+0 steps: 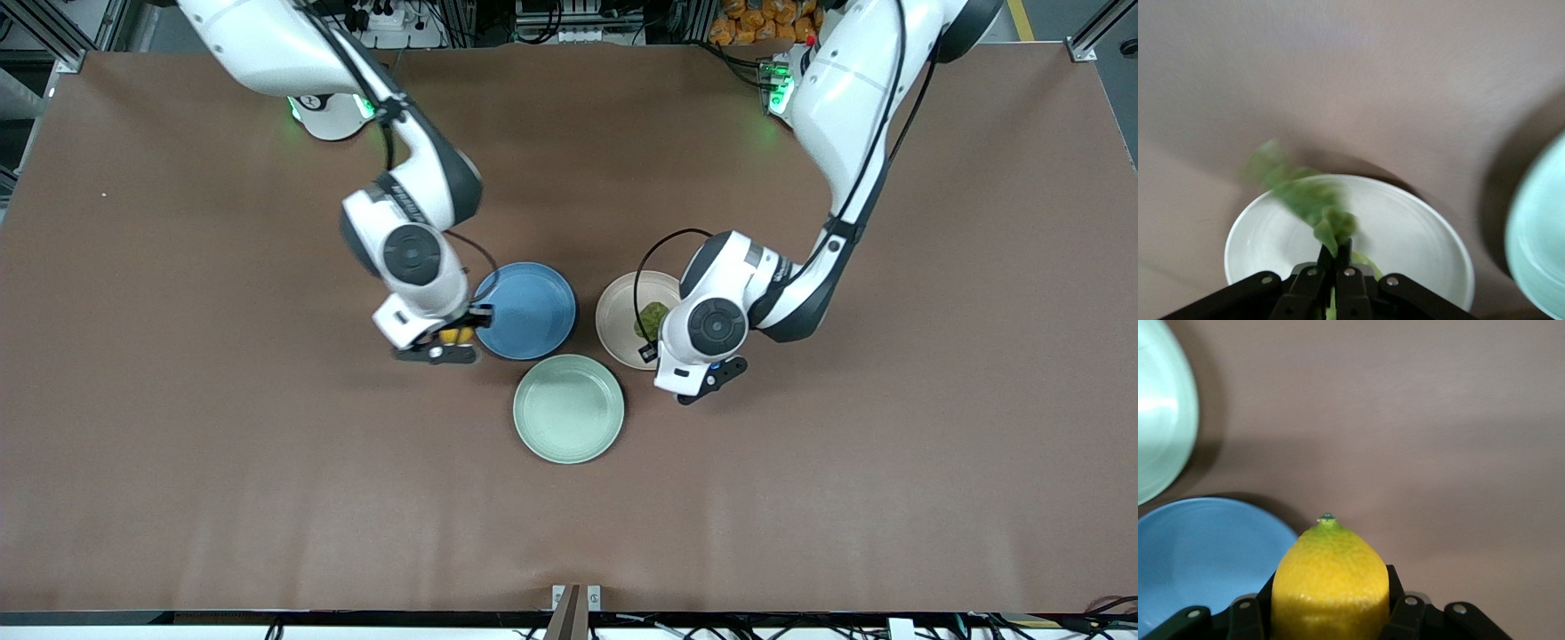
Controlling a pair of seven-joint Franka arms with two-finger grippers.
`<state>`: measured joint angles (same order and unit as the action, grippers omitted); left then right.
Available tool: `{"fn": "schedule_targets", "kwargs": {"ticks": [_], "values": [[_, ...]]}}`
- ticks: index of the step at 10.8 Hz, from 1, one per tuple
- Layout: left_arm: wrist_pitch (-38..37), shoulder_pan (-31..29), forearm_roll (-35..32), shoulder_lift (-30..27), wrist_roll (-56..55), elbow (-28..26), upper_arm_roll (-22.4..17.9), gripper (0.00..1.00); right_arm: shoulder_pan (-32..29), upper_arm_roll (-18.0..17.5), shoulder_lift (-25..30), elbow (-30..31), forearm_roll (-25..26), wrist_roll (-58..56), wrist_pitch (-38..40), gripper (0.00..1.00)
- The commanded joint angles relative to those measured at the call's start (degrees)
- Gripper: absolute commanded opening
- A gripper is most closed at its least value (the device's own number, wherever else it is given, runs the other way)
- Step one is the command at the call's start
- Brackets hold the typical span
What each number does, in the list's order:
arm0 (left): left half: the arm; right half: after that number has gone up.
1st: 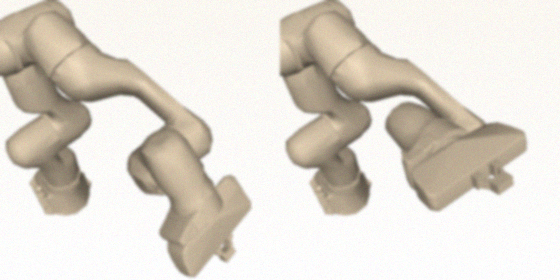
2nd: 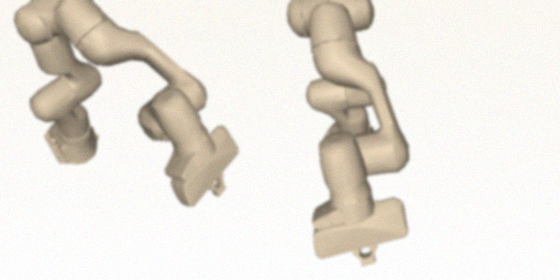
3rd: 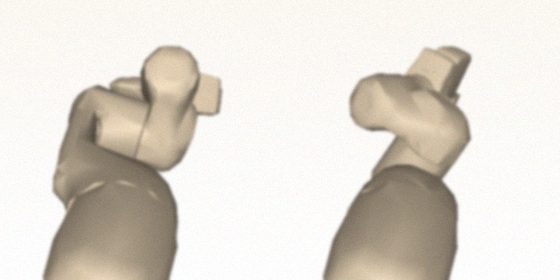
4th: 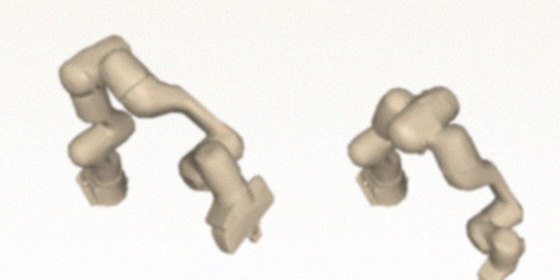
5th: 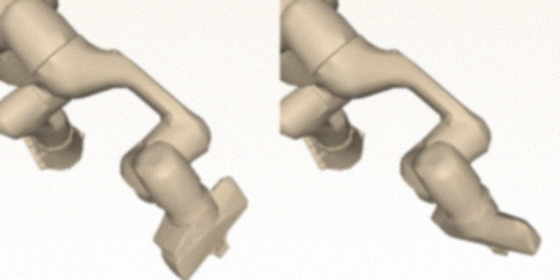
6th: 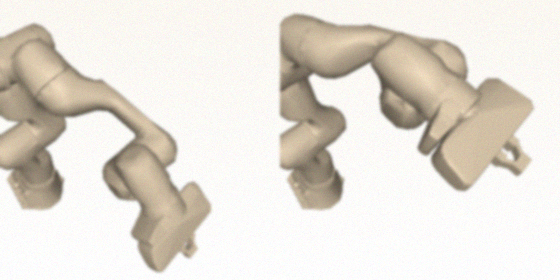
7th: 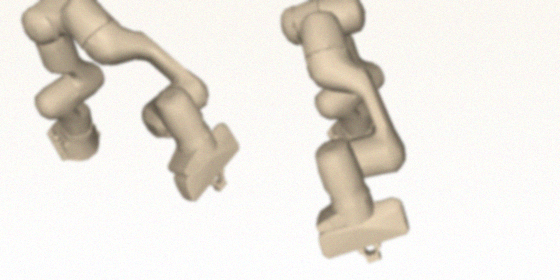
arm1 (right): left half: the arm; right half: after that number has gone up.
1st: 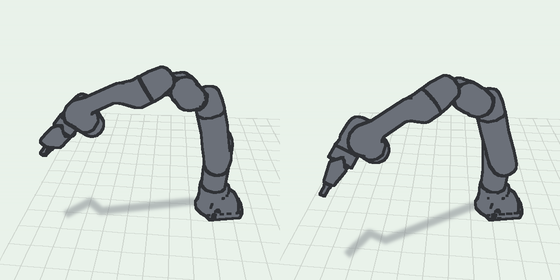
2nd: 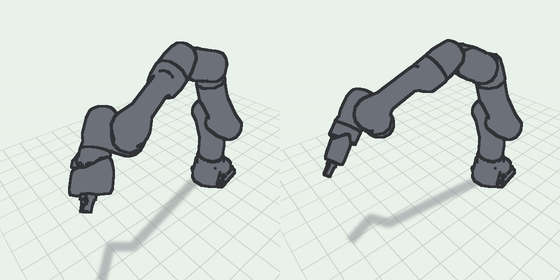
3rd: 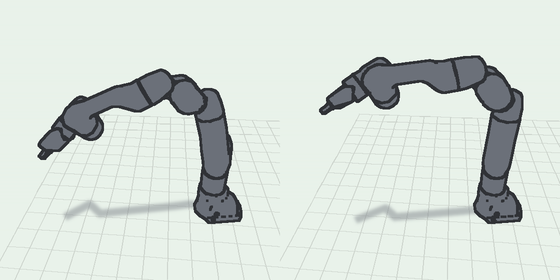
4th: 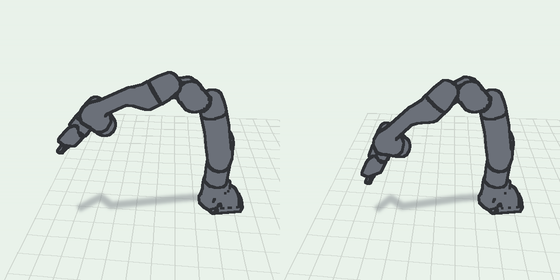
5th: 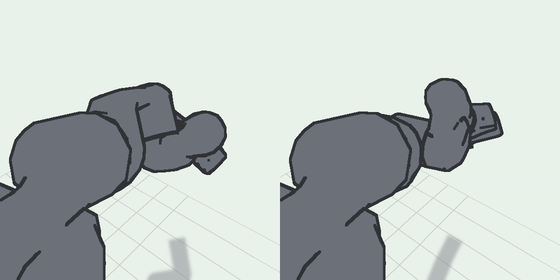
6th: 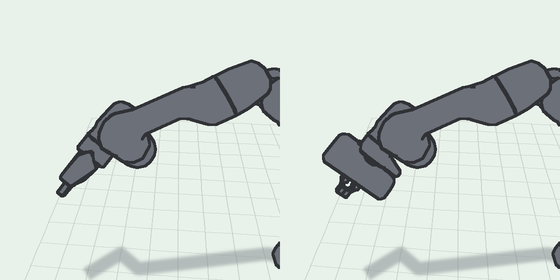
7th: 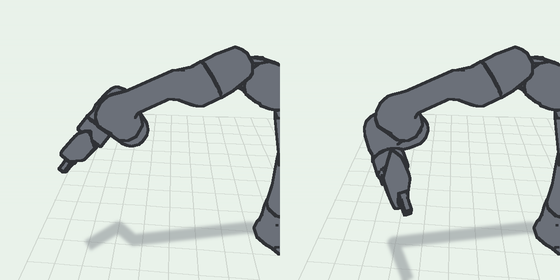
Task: Pick lemon and lettuce from blue and beige plates
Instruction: 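Lift the lemon off the blue plate while the left gripper carries the lettuce away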
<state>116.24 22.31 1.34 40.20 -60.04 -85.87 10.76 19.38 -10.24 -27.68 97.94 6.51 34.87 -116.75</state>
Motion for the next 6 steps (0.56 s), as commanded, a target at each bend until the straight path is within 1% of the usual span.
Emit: {"fn": "schedule_targets", "kwargs": {"ticks": [1,2,3,5,6], "values": [[-3.20,0.02,-2.48,-6.08,-0.96,-1.06,-0.48,0.00,-3.20,3.70,4.46,1.99,-1.41,-8.72,3.71,0.06],[-4.34,-0.51,-3.88,-8.54,-0.70,-1.15,-0.48,0.00,-4.25,5.47,5.61,2.17,-1.93,-13.29,5.20,0.06],[-5.75,-1.99,-4.24,-10.30,-0.09,-1.06,-0.48,0.00,-4.69,8.10,6.84,2.34,-3.07,-17.86,5.82,0.06],[-8.30,-4.71,-5.29,-12.33,4.55,-1.15,-0.48,0.00,-5.57,13.37,8.25,3.31,-5.18,-27.62,6.18,0.06],[-9.44,-6.73,-6.78,-13.04,7.45,-1.23,-0.48,0.00,-5.92,15.49,8.25,3.48,-5.28,-31.67,6.18,0.06]]}}
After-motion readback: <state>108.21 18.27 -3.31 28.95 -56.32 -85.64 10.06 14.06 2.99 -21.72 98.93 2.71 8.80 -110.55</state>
